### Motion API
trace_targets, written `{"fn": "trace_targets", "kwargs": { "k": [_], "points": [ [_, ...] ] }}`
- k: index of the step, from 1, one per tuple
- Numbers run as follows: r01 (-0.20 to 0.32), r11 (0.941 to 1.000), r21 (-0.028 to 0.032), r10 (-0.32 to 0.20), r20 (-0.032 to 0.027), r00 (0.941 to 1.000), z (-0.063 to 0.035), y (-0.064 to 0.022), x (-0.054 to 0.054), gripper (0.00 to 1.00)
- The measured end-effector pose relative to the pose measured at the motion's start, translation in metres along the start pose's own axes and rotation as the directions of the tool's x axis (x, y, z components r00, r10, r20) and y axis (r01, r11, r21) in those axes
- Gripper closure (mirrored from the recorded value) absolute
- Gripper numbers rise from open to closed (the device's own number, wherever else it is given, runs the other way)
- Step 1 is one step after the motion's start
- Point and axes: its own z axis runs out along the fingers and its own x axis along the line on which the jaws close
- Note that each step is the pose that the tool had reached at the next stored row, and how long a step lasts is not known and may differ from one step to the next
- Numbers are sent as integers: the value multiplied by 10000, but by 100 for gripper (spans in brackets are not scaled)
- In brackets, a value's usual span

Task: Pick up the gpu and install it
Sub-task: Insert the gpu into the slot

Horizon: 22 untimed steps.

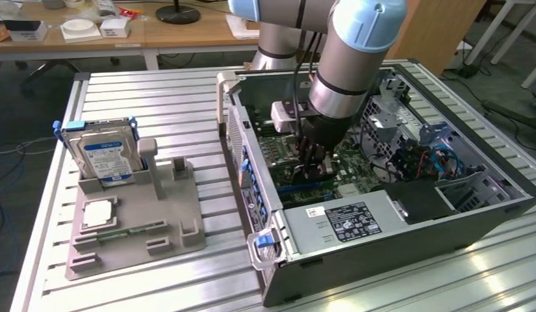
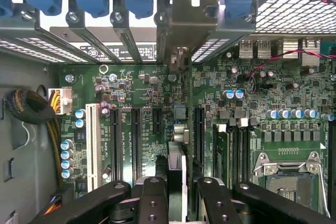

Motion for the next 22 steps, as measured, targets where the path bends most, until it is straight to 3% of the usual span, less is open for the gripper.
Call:
{"fn": "trace_targets", "kwargs": {
  "k": [22],
  "points": [
    [2, 10000, 1, -2, 2, 10000, 35, 3, 2, 73]
  ]
}}
